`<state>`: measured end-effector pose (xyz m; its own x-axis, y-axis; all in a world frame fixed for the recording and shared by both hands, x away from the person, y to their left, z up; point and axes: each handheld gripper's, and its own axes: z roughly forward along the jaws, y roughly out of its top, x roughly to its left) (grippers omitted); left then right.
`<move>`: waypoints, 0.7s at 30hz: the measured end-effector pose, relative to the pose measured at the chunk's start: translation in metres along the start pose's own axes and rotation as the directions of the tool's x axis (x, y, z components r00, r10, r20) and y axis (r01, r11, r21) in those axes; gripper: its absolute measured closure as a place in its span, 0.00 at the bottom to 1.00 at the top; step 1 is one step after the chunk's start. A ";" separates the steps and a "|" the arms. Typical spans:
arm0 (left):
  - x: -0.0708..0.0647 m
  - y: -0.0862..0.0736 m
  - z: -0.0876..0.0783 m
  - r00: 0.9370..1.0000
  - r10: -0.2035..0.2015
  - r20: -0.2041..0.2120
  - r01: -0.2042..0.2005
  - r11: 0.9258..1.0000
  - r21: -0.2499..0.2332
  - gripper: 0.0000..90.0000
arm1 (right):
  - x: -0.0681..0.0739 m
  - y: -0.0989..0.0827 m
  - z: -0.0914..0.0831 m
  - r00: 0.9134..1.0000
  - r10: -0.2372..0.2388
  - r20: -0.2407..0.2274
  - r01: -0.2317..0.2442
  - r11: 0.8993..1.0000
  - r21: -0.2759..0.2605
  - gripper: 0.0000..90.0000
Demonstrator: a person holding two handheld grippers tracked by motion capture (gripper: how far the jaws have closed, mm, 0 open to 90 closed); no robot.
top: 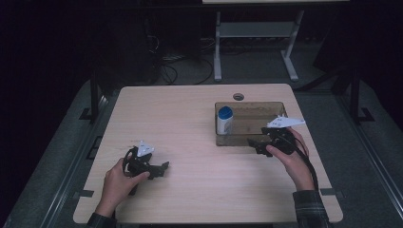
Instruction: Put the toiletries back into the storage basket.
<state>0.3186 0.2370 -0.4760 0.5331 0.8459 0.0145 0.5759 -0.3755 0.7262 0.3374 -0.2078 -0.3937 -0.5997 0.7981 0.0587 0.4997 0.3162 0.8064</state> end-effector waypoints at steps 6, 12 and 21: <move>0.000 0.000 0.000 1.000 -0.002 0.000 0.002 1.000 -0.001 0.14 | -0.003 -0.012 -0.011 1.000 0.015 0.008 -0.015 1.000 -0.003 0.30; 0.000 0.000 0.000 1.000 -0.002 0.000 0.002 1.000 -0.002 0.14 | -0.005 -0.028 -0.021 0.999 0.031 0.024 -0.031 0.999 0.013 0.29; 0.000 0.000 0.000 1.000 0.000 0.001 0.000 1.000 0.000 0.14 | -0.008 -0.053 -0.032 0.997 0.061 0.042 -0.062 0.997 0.036 0.29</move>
<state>0.3186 0.2370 -0.4760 0.5333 0.8458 0.0138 0.5759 -0.3750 0.7265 0.2958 -0.2474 -0.4181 -0.5417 0.8364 0.0829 0.5579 0.2841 0.7797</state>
